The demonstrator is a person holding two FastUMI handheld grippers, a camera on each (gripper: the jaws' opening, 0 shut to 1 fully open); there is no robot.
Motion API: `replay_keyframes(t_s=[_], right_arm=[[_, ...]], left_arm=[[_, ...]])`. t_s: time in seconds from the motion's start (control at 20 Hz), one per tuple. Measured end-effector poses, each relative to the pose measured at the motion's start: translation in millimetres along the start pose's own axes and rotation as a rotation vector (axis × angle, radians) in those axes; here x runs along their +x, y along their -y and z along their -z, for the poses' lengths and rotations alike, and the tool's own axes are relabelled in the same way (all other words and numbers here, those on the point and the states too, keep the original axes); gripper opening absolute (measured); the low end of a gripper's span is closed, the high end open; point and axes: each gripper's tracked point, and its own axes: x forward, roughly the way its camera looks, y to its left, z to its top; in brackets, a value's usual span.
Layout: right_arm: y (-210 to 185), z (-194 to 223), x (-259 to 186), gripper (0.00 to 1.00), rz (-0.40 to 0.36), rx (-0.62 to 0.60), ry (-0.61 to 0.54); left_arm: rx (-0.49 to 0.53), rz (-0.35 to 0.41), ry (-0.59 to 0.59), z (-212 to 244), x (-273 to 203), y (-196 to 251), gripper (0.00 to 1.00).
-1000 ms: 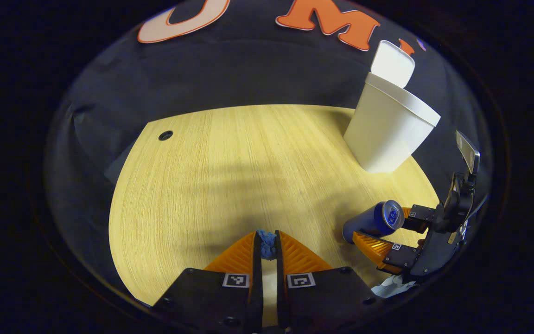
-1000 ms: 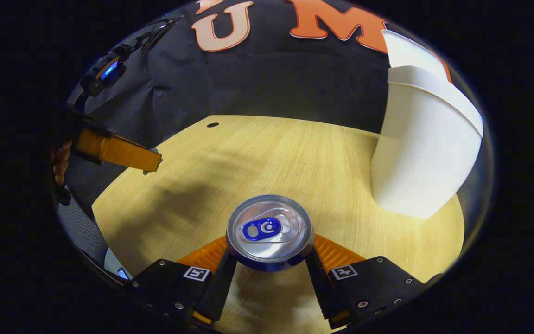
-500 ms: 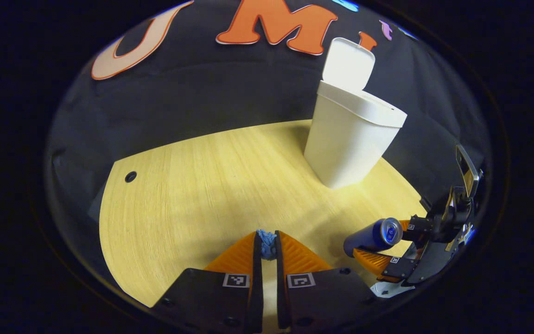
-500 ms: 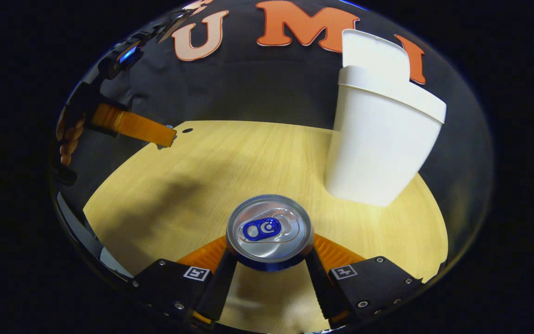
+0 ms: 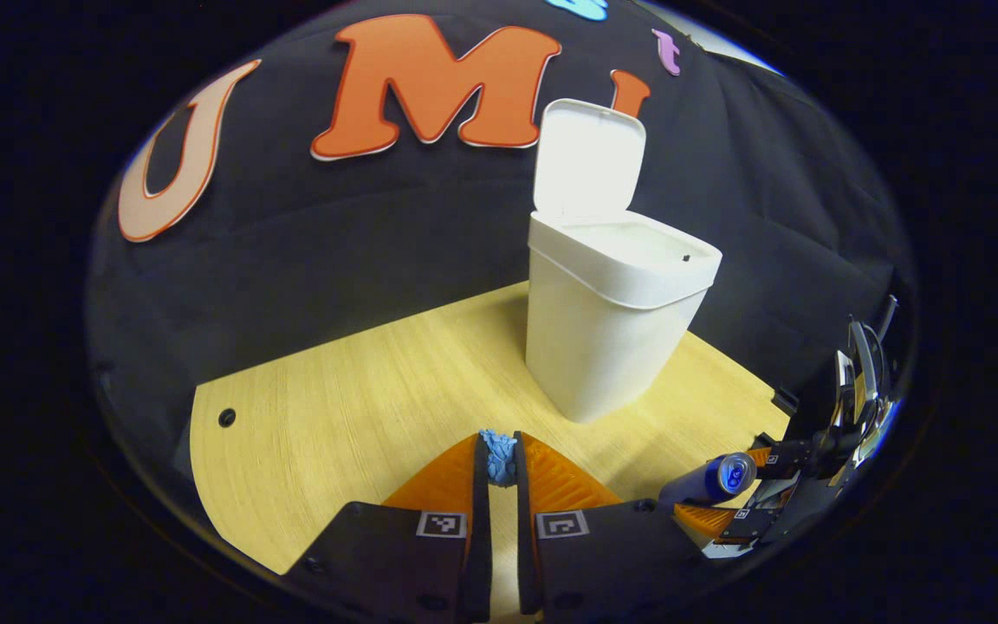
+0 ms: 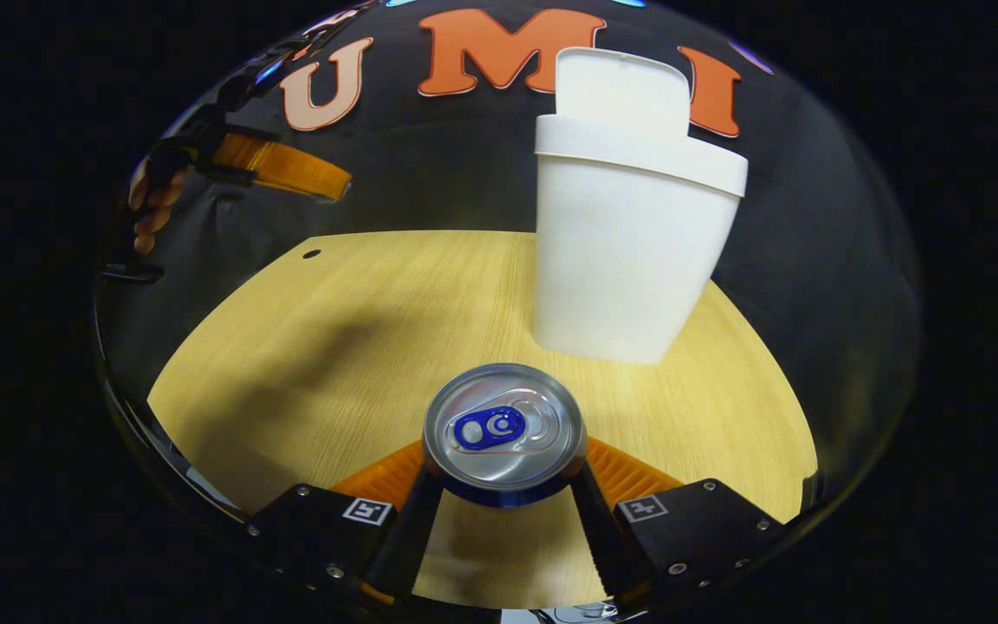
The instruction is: Press the lid of the desktop garbage bin to open it, pick up the crumpled paper on the desktop and throw it into the bin, then pick up the pop can on the desktop and drop it into the bin, and finally close the garbage bin lid.
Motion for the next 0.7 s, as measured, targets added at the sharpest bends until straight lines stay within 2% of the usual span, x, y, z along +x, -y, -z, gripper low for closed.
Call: replay_keyframes(t_s=[0.2, 0.4, 0.65, 0.7], right_arm=[[21, 1, -5, 0.80, 0.017, 0.019, 0.004], [41, 4, -8, 0.79, 0.036, 0.044, 0.005], [65, 7, -8, 0.80, 0.053, 0.064, -0.004], [70, 8, -8, 0.84, 0.052, 0.065, -0.009]], left_arm=[[0.051, 0.020, 0.083, -36, 12, 26, 0.15], [0.076, 0.015, 0.180, -74, 29, 42, 0.17], [0.051, 0.028, 0.307, -129, 43, 59, 0.15], [0.050, 0.031, 0.331, -138, 46, 64, 0.15]])
